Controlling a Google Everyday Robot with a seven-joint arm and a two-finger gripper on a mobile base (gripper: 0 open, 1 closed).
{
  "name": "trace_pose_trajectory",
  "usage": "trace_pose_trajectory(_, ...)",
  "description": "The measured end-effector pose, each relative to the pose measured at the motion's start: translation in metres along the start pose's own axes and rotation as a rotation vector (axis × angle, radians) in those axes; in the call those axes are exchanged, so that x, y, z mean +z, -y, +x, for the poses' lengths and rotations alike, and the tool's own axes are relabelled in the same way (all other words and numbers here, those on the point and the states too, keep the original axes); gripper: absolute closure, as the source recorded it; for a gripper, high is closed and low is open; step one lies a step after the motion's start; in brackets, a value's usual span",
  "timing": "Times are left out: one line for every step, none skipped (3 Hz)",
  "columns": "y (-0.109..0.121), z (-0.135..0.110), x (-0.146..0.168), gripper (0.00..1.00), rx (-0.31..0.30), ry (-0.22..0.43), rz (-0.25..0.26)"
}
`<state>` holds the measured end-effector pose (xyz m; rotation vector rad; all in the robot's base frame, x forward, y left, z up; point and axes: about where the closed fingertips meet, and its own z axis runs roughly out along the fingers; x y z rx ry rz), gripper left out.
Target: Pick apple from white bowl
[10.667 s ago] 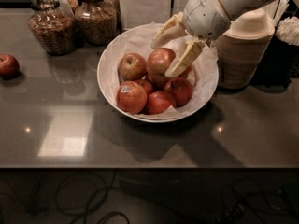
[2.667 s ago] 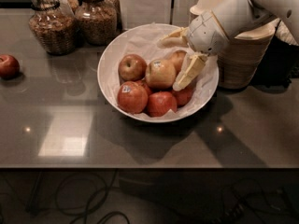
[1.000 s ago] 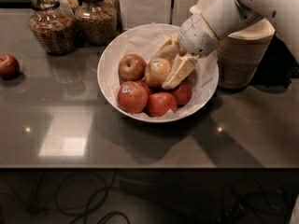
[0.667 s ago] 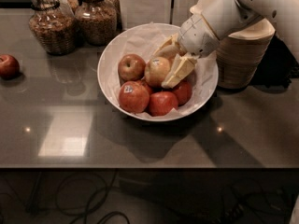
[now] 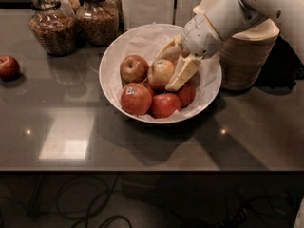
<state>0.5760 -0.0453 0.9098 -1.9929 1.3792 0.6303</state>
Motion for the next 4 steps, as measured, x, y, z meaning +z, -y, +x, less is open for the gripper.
trace_pose_trajectory(0.004,-0.009,-0.014,1.0,-0.018,0.016,0.031)
trace_pose_trajectory(0.007,-0.028,-0.041,1.0,-0.053,0.036,0.084)
trace_pose_trajectory(0.002,-0.057,-0.086,1.0,-0.102,0.077,0.174)
trace_pose_trajectory(0.002,-0.057,-0.086,1.0,-0.102,0.077,0.174)
